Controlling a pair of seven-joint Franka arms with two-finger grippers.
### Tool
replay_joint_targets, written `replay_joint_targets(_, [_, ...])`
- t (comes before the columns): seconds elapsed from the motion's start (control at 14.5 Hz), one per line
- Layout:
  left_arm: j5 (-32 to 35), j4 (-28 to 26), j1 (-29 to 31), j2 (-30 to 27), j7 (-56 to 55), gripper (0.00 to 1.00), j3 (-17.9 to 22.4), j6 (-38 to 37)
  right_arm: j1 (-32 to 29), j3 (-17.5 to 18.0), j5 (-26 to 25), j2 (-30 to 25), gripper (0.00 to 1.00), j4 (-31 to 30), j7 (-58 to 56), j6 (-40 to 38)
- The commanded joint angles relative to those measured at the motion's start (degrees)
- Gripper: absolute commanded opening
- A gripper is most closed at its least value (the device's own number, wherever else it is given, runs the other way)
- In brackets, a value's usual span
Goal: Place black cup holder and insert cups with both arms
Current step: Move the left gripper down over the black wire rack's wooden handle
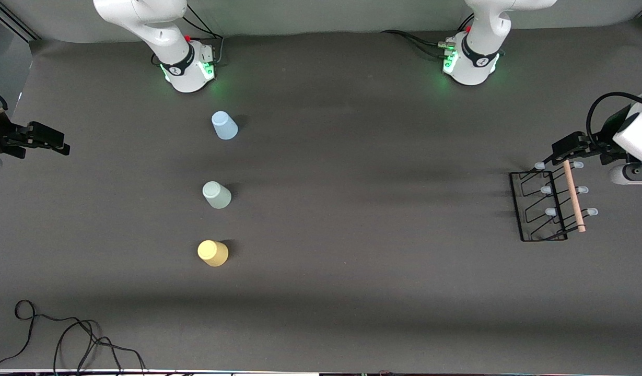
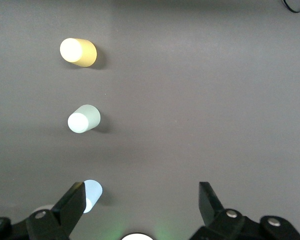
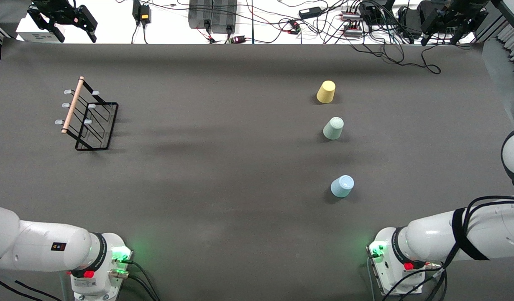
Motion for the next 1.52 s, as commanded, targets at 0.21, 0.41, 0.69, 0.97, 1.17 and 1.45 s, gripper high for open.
replay_joint_targets(0.21, [1.00, -0.46, -0.80, -0.81, -0.54, 1.00, 0.35, -0.99, -0.48, 0.73, -1.11, 0.22, 1.00, 0.81, 0.64, -1.23])
replay_joint_targets(0.41, [1.01, -1.25, -0.63, -1.42, -0.28, 1.00, 0.52, -1.77, -0.48, 0.73, -1.11, 0.14, 1.00, 0.81, 0.64, -1.23])
replay_joint_targets(0.69, [1.88, -7.04, 6.99, -4.67, 5.41, 1.00, 1.32, -1.34, -0.83, 0.47, -1.11, 0.05, 1.00, 0.72, 0.55, -1.32])
replay_joint_targets(0.97, [1.88, -11.61, 17.46, -5.11, 16.67, 1.00, 1.32, 1.81, -0.48, 0.12, -0.85, 0.13, 1.00, 0.64, 0.64, -1.32])
replay_joint_targets(1.17, [1.88, -15.22, 17.48, -7.13, 16.77, 1.00, 1.23, 4.10, 1.53, 0.82, 0.99, 0.57, 1.00, 0.20, 6.95, -0.18])
replay_joint_targets(1.45, [1.88, -23.38, 17.04, -8.63, 15.81, 1.00, 0.79, 12.17, 4.61, 0.73, 4.24, 1.80, 1.00, -2.78, 11.70, 6.40])
